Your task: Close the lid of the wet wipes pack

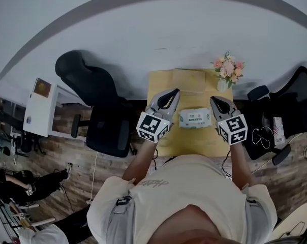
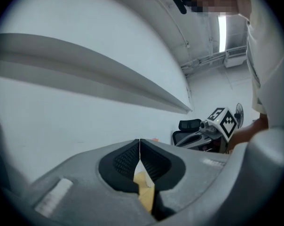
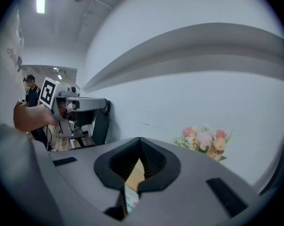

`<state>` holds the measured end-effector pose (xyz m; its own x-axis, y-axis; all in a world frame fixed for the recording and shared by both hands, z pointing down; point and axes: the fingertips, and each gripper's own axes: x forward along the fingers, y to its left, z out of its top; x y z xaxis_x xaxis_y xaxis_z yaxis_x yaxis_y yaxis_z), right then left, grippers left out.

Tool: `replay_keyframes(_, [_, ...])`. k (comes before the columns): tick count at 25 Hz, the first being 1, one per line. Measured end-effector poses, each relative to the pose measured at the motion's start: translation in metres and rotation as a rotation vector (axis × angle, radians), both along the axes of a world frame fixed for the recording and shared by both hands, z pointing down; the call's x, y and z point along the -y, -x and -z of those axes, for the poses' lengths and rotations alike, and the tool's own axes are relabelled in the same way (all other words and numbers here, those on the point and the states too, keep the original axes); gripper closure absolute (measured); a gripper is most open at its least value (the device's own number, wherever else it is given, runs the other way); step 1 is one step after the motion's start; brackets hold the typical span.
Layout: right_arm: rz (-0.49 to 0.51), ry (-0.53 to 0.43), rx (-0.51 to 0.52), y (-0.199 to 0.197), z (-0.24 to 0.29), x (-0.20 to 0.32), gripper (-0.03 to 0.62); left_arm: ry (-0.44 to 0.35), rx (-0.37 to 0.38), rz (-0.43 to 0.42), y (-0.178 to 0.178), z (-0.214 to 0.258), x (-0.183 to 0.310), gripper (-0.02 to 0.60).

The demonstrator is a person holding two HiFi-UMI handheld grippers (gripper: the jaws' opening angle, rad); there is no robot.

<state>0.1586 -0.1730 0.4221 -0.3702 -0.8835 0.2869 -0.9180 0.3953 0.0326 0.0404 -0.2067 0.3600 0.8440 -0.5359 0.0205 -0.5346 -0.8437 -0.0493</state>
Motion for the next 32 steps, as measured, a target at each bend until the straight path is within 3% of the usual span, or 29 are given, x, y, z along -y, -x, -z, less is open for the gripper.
replay_keyframes(8, [-0.008, -0.141, 0.032, 0.002, 0.059, 0.003, 0.592, -0.081, -0.025, -0.003, -0.003, 0.039, 0.003, 0.563])
replay_keyframes(13, [-0.012, -0.209, 0.118, 0.009, 0.091, 0.008, 0.592, -0.112, -0.026, 0.001, -0.004, 0.055, 0.007, 0.563])
replay_keyframes(19, [-0.023, -0.293, 0.09, 0.005, 0.122, 0.016, 0.592, -0.139, -0.054, 0.024, -0.005, 0.068, 0.022, 0.563])
replay_keyframes(27, [-0.045, -0.319, 0.092, 0.002, 0.127, 0.012, 0.592, -0.183, -0.035, 0.029, -0.009, 0.077, 0.027, 0.563])
replay_keyframes(32, [-0.049, -0.323, 0.099, -0.001, 0.129, 0.015, 0.592, -0.163, -0.014, 0.033, -0.009, 0.067, 0.028, 0.563])
